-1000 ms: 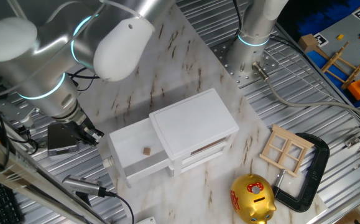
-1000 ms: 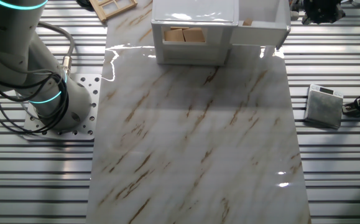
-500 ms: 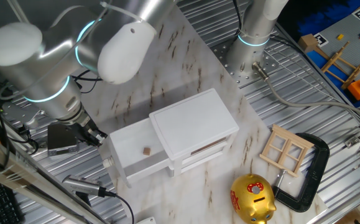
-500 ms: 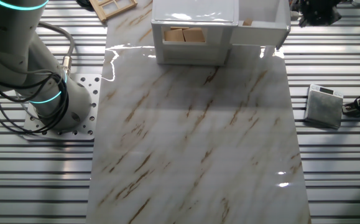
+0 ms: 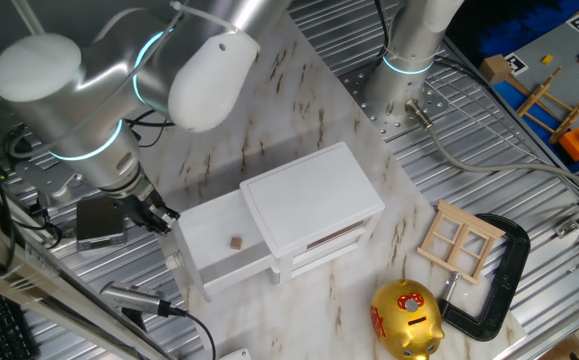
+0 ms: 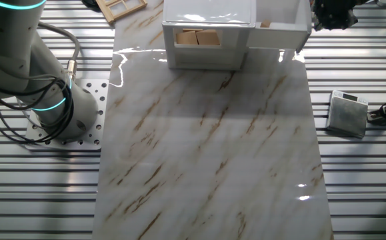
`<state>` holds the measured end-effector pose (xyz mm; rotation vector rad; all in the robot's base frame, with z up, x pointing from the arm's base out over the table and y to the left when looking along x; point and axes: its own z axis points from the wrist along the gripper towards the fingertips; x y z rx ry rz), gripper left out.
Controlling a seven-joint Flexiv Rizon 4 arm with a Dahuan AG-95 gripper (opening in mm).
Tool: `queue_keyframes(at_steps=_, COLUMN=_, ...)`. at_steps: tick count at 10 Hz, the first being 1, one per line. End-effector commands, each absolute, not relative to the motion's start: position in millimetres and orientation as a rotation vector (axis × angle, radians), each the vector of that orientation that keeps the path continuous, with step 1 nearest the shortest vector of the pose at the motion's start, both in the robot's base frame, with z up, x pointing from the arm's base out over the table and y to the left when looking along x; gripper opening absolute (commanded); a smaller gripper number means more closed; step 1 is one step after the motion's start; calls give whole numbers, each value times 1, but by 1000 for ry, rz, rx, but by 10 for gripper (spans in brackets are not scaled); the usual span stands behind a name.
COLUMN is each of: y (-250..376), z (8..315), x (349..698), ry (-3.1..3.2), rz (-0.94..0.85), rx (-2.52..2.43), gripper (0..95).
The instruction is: Put things in the drawer
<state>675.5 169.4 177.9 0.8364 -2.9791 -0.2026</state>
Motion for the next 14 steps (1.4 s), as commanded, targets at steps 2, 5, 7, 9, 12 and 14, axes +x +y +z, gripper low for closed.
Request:
queue_keyframes(at_steps=2, y=175, z=178, x=667, ry=-2980, rz=-200, rx=825, gripper=0)
queue_keyframes(at_steps=5, y=178, z=177, x=659, ry=-2979, rz=-202, rx=820, gripper=0)
queue_keyframes(at_steps=7, y=179, z=176, x=653, ry=-2978, rz=-201, rx=819, gripper=0)
queue_keyframes(at_steps=9, y=179, z=175, x=645, ry=-2976, rz=-204, rx=818, gripper=0)
queue_keyframes(at_steps=12, y=180, z=174, x=634, ry=-2975, rz=-204, rx=817, gripper=0)
queue_keyframes(at_steps=14, y=181, z=172, x=626, ry=-2973, rz=-207, rx=813, gripper=0)
